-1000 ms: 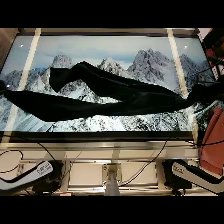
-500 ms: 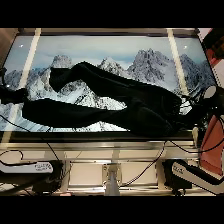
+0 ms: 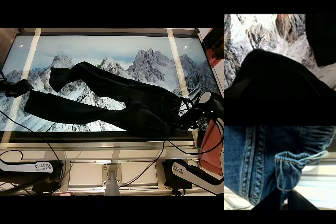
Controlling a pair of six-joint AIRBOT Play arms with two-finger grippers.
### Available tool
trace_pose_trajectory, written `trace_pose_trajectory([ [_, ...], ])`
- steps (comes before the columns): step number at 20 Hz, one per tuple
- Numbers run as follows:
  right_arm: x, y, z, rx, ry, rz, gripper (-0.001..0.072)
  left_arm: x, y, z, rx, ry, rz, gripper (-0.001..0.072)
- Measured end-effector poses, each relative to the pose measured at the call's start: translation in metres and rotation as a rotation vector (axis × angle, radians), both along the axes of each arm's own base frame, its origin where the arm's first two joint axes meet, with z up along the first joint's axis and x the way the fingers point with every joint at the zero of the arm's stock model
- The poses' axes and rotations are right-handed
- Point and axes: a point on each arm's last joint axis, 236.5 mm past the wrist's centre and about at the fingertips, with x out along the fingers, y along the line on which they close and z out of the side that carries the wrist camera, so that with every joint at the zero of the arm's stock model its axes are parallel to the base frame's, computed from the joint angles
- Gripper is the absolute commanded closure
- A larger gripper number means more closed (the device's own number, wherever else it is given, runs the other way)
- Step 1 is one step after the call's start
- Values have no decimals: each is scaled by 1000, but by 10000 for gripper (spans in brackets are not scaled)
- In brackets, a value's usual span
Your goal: Fold the clothes and pants, and hang the long-sleeved shirts on hangers.
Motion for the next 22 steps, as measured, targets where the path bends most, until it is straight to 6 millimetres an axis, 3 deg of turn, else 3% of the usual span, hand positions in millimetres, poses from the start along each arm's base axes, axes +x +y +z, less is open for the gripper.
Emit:
trace_pose_trajectory([
  [3, 2, 2, -1, 4, -9, -11, 668, -19, 25, 6, 48, 28, 24, 154],
  [5, 4, 2, -1, 5, -15, -15, 668, -42, 51, 11, 78, 54, 56, 240],
  [6, 4, 2, -1, 5, -15, -17, 668, -54, 62, 10, 84, 72, 64, 241],
  [8, 5, 3, -1, 5, -19, -20, 668, -85, 79, 2, 57, 120, 95, 241],
  [10, 5, 3, -1, 6, -20, -20, 668, -109, 84, -13, -9, 142, 122, 241],
  [13, 6, 3, -1, 6, -21, -21, 668, -130, 74, -42, -118, 164, 144, 223],
  [15, 6, 3, -1, 6, -21, -21, 668, -132, 62, -59, -172, 169, 132, 224],
  [21, 6, 3, -1, 7, -22, -23, 668, -107, 21, -92, -272, 152, 51, 235],
  [22, 6, 3, -1, 8, -22, -23, 668, -101, 14, -97, -286, 149, 44, 316],
])
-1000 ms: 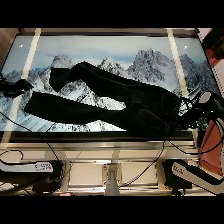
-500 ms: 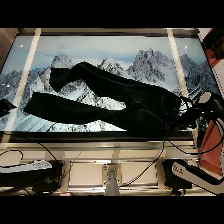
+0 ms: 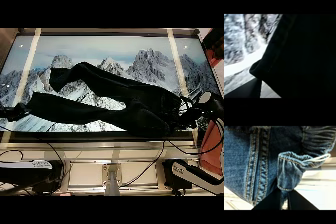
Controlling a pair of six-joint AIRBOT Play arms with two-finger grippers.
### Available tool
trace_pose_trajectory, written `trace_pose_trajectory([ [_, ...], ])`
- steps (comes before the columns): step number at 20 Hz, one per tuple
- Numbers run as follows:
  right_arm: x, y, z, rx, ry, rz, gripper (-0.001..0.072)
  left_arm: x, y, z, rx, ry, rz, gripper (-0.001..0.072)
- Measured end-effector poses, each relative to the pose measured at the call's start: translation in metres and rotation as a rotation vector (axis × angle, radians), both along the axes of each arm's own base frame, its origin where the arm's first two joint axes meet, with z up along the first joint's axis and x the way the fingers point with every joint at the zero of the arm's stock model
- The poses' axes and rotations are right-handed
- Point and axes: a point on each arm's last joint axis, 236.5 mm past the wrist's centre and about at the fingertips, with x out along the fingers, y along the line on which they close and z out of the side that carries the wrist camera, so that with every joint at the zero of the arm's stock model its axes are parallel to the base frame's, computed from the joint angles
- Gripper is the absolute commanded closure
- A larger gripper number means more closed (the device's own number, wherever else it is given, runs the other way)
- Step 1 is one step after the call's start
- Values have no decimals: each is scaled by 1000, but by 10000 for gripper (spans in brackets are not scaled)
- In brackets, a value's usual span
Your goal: Fold the clothes and pants, and hang the long-sleeved shirts on hangers.
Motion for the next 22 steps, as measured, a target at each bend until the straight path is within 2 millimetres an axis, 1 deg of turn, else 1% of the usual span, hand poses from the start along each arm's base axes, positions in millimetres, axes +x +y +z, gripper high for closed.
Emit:
trace_pose_trajectory([
  [1, 0, 0, 0, 0, 0, -1, 668, 5, -4, -4, 0, -3, -9, 455],
  [2, 0, 0, 0, 0, 0, 0, 668, 10, -8, -8, 3, -5, -17, 633],
  [3, 0, 0, 0, 1, 0, 0, 668, 14, -14, -12, 2, -5, -29, 678],
  [6, 1, 0, 0, 0, -4, -1, 668, 23, -25, -13, 10, -14, -58, 678],
  [7, 1, 0, 0, 0, -5, -2, 668, 25, -26, -10, 14, -19, -70, 678],
  [9, 3, 0, 0, -2, -13, -2, 668, 24, -27, 2, 23, -17, -111, 679],
  [10, 6, -1, 1, -6, -23, -3, 668, 28, -27, 18, 18, -36, -125, 680],
  [11, 9, -2, 3, -10, -36, -4, 668, 37, -26, 38, 17, -70, -128, 680],
  [12, 12, -3, 6, -14, -49, -4, 668, 39, -26, 58, 18, -86, -143, 680],
  [14, 19, -5, 13, -23, -80, -4, 668, 47, -24, 103, 45, -138, -157, 681],
  [15, 23, -6, 17, -28, -97, -4, 668, 47, -25, 126, 62, -161, -172, 681],
  [17, 30, -9, 25, -38, -130, -4, 668, 35, -26, 166, 131, -173, -218, 680],
  [18, 33, -9, 29, -42, -143, -4, 668, 23, -25, 182, 179, -160, -236, 680],
  [22, 38, -11, 41, -50, -174, -1, 668, -31, -29, 233, 335, -93, -285, 681],
])
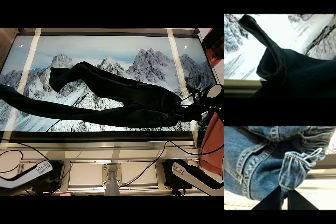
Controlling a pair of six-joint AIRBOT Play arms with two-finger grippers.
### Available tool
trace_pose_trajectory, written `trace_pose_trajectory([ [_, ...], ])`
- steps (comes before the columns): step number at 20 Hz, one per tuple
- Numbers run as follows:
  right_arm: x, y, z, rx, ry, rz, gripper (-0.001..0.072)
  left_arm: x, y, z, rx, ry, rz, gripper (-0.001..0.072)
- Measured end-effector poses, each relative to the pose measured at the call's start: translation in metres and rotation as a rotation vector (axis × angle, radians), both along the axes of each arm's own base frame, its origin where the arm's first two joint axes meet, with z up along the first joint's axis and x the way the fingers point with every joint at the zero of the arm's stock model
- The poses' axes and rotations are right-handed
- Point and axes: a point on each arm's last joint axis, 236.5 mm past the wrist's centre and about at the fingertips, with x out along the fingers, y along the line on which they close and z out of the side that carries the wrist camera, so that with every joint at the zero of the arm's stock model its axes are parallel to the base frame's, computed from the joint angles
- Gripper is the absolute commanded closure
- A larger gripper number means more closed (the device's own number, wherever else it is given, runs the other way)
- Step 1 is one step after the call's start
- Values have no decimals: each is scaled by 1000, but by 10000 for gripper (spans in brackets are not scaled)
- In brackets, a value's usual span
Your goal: Fold the clothes and pants, and hang the long-sleeved shirts on hangers.
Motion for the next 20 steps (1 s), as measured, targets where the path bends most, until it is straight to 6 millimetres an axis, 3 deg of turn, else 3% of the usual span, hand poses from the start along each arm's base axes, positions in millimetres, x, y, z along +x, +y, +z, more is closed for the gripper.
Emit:
trace_pose_trajectory([
  [3, 1, -1, 4, -4, -9, 1, 668, -25, -3, 17, 62, 28, 0, 681],
  [6, 1, -1, 5, -6, -12, 2, 668, -32, -2, 7, 56, 81, 0, 681],
  [10, 2, -2, 6, -13, -18, 4, 668, -22, -2, -52, -55, 240, -37, 680],
  [15, 3, -3, 6, -15, -21, 6, 668, -19, -27, -145, -216, 564, -162, 680],
  [18, 4, -3, 6, -17, -29, 5, 668, -17, -10, -180, -79, 734, -229, 680],
  [20, 8, -5, 5, -22, -43, 2, 668, 0, 11, -188, 66, 755, -218, 680],
])
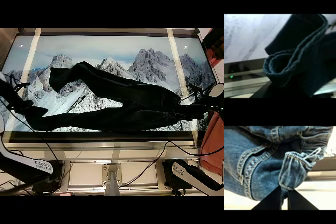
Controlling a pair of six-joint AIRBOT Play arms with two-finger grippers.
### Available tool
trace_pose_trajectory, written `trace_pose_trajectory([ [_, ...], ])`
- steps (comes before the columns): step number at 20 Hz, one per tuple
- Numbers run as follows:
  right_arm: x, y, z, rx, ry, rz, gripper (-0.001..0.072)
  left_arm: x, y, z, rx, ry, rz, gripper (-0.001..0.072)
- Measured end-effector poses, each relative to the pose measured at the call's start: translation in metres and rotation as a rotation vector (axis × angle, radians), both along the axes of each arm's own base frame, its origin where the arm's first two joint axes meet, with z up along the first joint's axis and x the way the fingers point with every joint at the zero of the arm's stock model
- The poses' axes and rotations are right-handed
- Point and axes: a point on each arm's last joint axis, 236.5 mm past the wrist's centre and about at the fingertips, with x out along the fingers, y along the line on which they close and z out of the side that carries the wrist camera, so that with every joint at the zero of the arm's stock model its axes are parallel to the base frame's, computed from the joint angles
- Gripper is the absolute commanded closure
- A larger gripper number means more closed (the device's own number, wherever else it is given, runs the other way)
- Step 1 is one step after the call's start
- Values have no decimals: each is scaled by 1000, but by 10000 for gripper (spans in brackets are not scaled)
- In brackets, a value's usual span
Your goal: Fold the clothes and pants, and hang the long-sleeved shirts on hangers.
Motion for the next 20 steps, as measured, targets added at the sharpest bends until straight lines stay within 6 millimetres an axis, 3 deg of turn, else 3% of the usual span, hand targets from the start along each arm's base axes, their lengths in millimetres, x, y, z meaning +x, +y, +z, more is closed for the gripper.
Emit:
trace_pose_trajectory([
  [4, 6, -2, 0, -8, -24, -4, 668, 39, 25, 15, 162, -94, 2, 680],
  [7, 6, -1, 0, -5, -26, -5, 668, 32, 48, 40, 205, -117, 69, 680],
  [11, 7, 0, 0, 0, -28, -3, 668, 4, 97, 73, 293, -184, 293, 676],
  [12, 7, 1, 0, 2, -28, -3, 668, 0, 106, 78, 308, -207, 356, 608],
  [13, 7, 1, 0, 1, -30, -2, 668, -2, 114, 81, 313, -236, 414, 433],
  [14, 7, -3, -1, -15, -32, 1, 668, -1, 121, 82, 313, -269, 459, 314],
  [16, 8, -5, -1, -20, -33, 1, 668, 6, 113, 79, 236, -309, 528, 306],
  [20, 8, -3, -1, -14, -36, 0, 668, 49, 98, 69, 97, -452, 597, 307],
])
